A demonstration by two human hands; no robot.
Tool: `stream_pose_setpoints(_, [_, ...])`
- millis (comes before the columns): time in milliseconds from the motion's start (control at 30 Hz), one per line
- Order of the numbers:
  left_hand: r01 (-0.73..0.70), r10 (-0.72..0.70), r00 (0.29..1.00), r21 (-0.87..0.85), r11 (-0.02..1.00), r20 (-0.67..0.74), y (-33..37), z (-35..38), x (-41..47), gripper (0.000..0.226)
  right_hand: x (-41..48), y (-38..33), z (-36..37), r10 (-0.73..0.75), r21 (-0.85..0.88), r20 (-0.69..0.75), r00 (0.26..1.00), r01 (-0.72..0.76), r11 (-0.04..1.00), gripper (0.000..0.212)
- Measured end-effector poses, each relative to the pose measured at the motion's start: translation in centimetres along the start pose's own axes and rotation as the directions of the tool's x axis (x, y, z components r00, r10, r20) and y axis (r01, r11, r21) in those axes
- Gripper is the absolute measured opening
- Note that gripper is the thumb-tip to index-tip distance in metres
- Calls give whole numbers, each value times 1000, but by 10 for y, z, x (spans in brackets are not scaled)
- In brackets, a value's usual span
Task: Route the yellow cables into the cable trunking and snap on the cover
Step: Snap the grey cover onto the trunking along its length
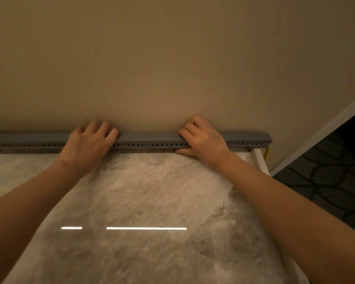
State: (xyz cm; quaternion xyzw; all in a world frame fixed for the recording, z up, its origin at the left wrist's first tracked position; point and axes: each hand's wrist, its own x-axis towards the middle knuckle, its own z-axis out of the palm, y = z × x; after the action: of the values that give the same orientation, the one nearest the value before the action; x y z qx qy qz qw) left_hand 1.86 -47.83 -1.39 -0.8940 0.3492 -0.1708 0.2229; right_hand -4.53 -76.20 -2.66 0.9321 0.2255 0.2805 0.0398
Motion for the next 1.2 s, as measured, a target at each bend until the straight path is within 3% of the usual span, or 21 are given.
stream_pose_setpoints(100, [1, -9, 996, 83, 997, 91, -1, -3, 3, 42, 2, 2, 4, 22, 85, -95, 995, -14, 996, 53])
stream_pose_setpoints(233, [27, -52, 985, 155, 988, 162, 5, -11, 6, 44, 5, 4, 8, -95, 7, -105, 990, 96, 995, 45])
stream_pose_setpoints(400, [175, -174, 974, 5, 985, 143, 9, -10, 4, 48, 3, 4, 9, -111, 90, -108, 988, 121, 989, 37])
stream_pose_setpoints(567, [97, -82, 990, -124, 988, 118, 1, -14, 4, 32, 6, 8, 9, -107, 179, -83, 991, 121, 976, 33])
stream_pose_setpoints(733, [20, -27, 999, -153, 988, -44, -4, -11, 5, 27, 4, 8, 13, -129, 135, -207, 970, 159, 978, 24])
stream_pose_setpoints(833, [-50, 39, 994, -122, 991, -98, -10, -4, 2, 34, 3, 7, 17, -130, 103, -257, 958, 161, 982, 18])
stream_pose_setpoints(900, [-83, 75, 995, -145, 986, -64, -13, -2, -1, 51, 0, 3, 19, -85, 136, -244, 966, 121, 983, 15])
stream_pose_setpoints(1000, [8, 2, 999, -219, 976, 44, -16, -1, -2, 64, -1, -1, 18, 16, 242, -170, 985, 26, 970, 23])
stream_pose_setpoints(1200, [321, -264, 946, -421, 849, 189, 2, 0, -2, 50, 3, -5, 9, 125, 312, 10, 992, -122, 942, 34])
